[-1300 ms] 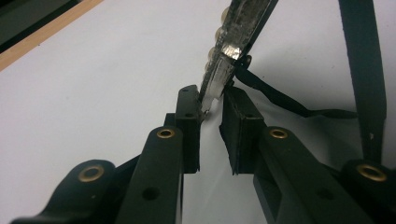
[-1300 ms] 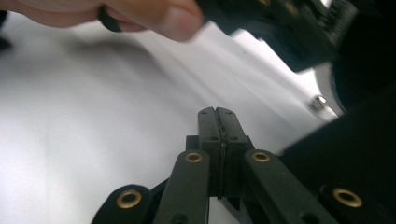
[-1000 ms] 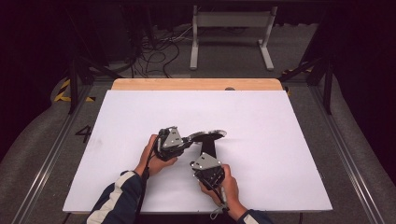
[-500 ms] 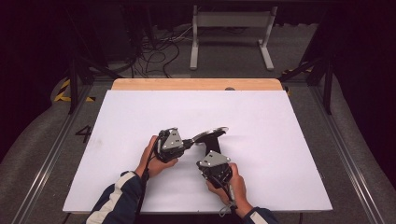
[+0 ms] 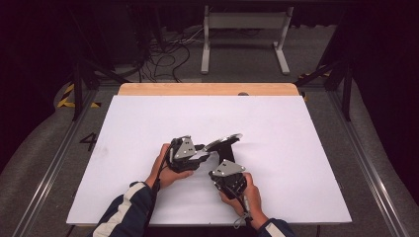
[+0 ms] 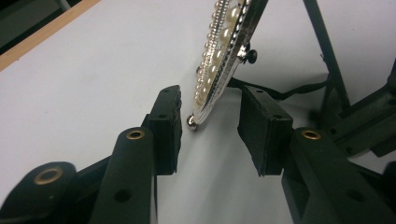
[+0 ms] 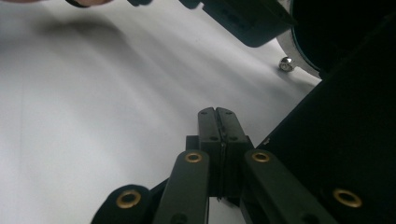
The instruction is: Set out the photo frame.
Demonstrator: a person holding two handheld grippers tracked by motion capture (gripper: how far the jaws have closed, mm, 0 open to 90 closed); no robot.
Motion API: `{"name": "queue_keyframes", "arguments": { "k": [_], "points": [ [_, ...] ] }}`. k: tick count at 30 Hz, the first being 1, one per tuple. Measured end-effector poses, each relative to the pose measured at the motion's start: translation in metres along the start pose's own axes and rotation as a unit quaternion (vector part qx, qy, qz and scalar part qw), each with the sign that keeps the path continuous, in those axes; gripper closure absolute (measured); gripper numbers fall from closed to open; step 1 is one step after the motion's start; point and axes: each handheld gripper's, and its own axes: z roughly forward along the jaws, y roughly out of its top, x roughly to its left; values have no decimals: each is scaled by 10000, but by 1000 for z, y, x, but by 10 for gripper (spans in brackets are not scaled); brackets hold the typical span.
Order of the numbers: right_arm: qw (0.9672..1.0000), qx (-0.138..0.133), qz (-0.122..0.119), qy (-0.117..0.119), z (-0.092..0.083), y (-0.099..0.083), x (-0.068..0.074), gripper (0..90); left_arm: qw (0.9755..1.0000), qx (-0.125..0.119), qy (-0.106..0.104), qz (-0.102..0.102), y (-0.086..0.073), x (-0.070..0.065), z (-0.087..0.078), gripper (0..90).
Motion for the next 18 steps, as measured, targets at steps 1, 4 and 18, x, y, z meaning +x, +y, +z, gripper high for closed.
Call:
{"name": "queue_keyframes", "arguments": {
  "k": [1, 4, 18],
  "points": [
    [10000, -3, 7, 1, 0, 0, 0, 900, 10000, -11, 21, -19, 0, 0, 1, 593],
    [10000, -19, 20, -20, -1, 0, 0, 900, 10000, -15, 60, -31, 1, -1, 3, 595],
    [10000, -20, 52, -76, -4, -2, -1, 900, 9998, -18, 113, 132, 4, -4, 2, 774]
  ]
}}
